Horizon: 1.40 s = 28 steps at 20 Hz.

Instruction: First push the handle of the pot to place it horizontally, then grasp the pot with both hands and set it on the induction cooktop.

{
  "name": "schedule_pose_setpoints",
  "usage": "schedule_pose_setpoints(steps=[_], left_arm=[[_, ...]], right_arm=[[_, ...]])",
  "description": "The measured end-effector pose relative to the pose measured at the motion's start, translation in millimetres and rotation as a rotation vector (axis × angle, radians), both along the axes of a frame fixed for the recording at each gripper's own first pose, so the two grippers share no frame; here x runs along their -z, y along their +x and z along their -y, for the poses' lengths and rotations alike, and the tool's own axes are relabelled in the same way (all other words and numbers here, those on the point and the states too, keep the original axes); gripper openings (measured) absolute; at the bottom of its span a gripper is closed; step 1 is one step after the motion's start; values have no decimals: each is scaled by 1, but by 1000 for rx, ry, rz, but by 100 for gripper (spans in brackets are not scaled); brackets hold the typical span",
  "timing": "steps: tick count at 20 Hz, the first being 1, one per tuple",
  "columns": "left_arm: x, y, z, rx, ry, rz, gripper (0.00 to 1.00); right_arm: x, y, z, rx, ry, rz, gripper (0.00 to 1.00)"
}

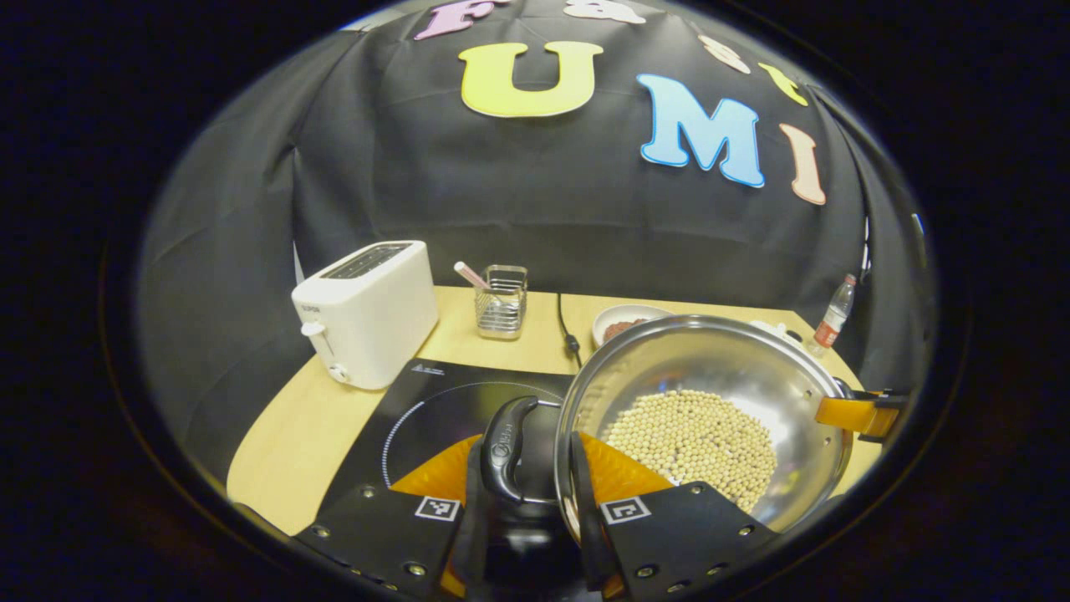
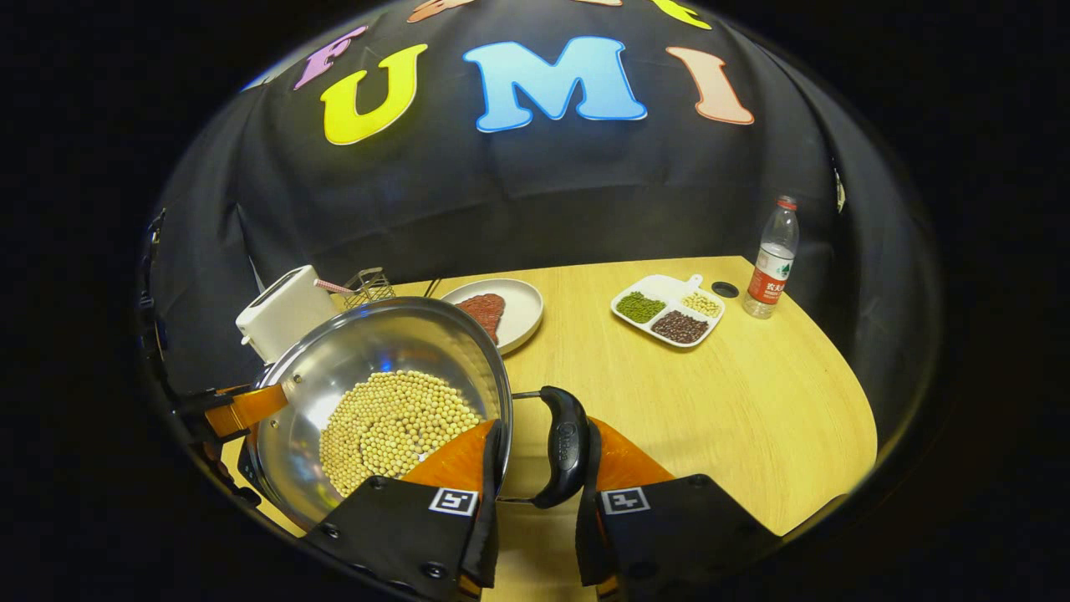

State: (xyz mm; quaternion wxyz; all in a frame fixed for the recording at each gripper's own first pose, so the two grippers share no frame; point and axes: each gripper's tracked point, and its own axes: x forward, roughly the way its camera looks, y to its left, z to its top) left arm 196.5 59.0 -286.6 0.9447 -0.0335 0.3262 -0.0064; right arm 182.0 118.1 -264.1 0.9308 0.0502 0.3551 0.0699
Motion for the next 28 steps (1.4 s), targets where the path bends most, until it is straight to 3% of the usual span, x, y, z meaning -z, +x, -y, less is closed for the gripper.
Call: schedule_pose_setpoints(steps=[6, 7, 10, 14, 17, 19, 20, 22, 23, 25, 26, 28], left_arm=[[4, -2, -55, -12, 0, -6, 46], [5, -3, -63, -12, 1, -9, 42], [8, 0, -88, -16, 5, -16, 50], [17, 2, -116, -15, 19, -33, 42], [18, 7, -134, -18, 30, -44, 46], [21, 6, -143, -20, 37, -51, 42], [23, 8, -149, -17, 44, -50, 50], [24, 11, -157, -14, 52, -51, 46], [26, 13, -160, -14, 50, -53, 49], [29, 14, -165, -14, 36, -54, 42], [31, 14, -165, -12, 29, -53, 46], [30, 15, -167, -8, 23, -36, 46]], right_arm=[[1, -5, -49, -8, 3, -2, 39], [1, -5, -57, -9, 4, -2, 39], [3, -6, -77, -13, 4, -11, 39], [9, -7, -100, -18, 6, -36, 39], [14, -7, -117, -22, 12, -49, 39], [18, -7, -123, -21, 21, -59, 39], [19, -5, -129, -20, 27, -61, 40], [18, -5, -138, -21, 28, -64, 39], [19, -5, -140, -18, 30, -68, 39], [19, -4, -143, -12, 31, -71, 36], [19, -4, -143, -8, 33, -74, 36], [19, -3, -144, -5, 35, -73, 41]])
